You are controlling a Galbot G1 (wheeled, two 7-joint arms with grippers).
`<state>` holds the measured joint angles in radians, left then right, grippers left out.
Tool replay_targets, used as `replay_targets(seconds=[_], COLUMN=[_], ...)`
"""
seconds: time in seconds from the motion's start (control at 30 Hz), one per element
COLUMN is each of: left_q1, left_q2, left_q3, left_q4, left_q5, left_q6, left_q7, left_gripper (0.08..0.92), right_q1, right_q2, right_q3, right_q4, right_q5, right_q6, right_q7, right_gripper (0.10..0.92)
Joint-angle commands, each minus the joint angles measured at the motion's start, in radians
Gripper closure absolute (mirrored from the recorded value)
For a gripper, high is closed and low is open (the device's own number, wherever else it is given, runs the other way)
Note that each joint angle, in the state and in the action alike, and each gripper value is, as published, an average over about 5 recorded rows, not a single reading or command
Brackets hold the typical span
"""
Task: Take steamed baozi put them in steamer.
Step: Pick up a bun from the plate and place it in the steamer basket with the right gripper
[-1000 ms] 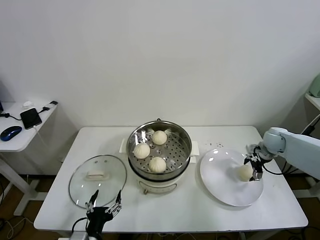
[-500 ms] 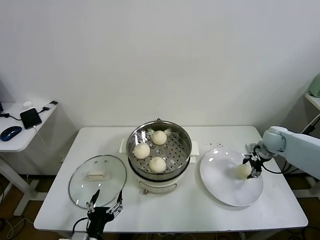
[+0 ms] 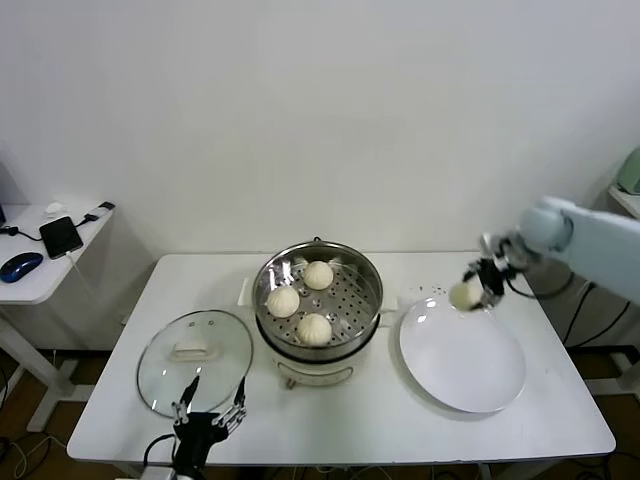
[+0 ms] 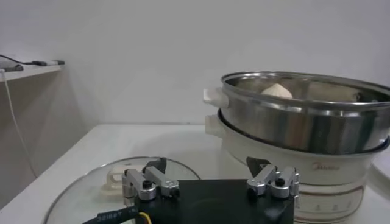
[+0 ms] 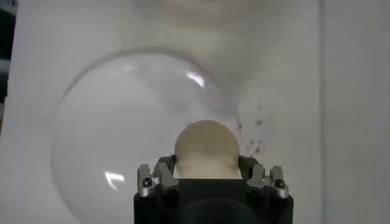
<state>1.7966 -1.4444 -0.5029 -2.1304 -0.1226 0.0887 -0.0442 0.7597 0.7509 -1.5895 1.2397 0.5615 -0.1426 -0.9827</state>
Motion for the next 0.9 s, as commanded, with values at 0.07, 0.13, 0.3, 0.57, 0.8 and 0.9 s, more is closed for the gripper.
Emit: replay_targets(seconds=[0.07,0.13,0.3,0.57,0.8,0.9], left_q1=[-0.001,-0.002,-0.003,-0.007,-0.012,-0.018], left_q2=[0.002,0.001,0.001,-0.002,0.002,0.002], left_q3=[0.001,0.001,-0.003,-0.010,-0.009,-0.008], left_q4=[-0.009,-0.009,-0.008,-0.005,0.010,0.014], left_q5=[-0.001,-0.002,-0.006,-0.009,-0.011,-0.012], left_q6=[0.002,0.002,0.001,0.007,0.006,0.008], left_q7=[0.001,0.000,-0.001,0.001,0.002,0.002], left_gripper=[0.177,0.177,0.177,0.177,0.177,0.177], right_q1=[0.400,0.372,0.235,0.017,-0.079,-0.106], right_q2=[0.231,0.264,0.318,0.332,0.309,0.307], right_q3=[-0.178,-0.156,-0.122,-0.101,-0.083,-0.066], right_q4=[0.145,0.185,0.231,0.158,0.122,0.115], right_q5=[0.447,0.474,0.476,0.359,0.304,0.293], right_q6=[-0.056,-0.081,-0.129,-0.183,-0.195,-0.198], right_q7=[0.024,0.062,0.143,0.228,0.258,0.272], right_gripper=[0.347,0.347,0.347,0.347,0.347,0.347])
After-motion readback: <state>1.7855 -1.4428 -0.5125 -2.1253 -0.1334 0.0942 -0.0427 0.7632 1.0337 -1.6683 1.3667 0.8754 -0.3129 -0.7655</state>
